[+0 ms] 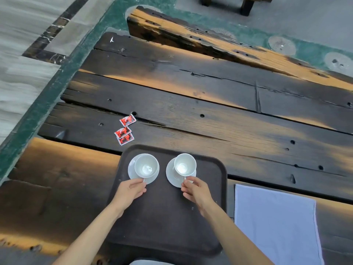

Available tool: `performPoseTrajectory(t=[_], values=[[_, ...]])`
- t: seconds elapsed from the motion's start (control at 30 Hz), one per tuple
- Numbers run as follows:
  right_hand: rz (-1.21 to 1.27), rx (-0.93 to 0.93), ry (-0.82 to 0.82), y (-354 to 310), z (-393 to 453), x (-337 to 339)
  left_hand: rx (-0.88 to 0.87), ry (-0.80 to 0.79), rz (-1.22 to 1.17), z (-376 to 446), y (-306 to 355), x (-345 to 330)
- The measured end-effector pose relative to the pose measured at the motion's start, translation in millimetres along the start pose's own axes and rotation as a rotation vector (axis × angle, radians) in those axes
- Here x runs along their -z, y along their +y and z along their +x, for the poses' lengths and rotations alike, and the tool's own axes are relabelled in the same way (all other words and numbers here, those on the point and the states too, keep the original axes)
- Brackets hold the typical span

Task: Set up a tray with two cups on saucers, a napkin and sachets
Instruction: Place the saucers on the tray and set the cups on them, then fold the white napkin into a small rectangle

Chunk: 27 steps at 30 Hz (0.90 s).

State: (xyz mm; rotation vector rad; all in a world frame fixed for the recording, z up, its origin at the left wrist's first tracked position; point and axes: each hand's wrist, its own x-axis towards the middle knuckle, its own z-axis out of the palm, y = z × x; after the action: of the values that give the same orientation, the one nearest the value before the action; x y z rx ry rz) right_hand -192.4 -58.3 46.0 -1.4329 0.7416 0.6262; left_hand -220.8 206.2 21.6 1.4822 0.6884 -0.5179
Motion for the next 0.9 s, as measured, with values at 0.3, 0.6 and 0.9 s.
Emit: performPoseTrajectory(t=[0.3,0.6,0.9], values=[[-0.035,0.078,0.035,5,-36,38,-0.019,0.068,0.053,-31,-13,-4],[0.015,0.076,0.12,31,-61,143,0.01,0.008,0.116,-65,-25,-67],[-0.048,0.07,0.132,56,-67,277,-0.027,-0.052,0.169,-99,-26,-205]])
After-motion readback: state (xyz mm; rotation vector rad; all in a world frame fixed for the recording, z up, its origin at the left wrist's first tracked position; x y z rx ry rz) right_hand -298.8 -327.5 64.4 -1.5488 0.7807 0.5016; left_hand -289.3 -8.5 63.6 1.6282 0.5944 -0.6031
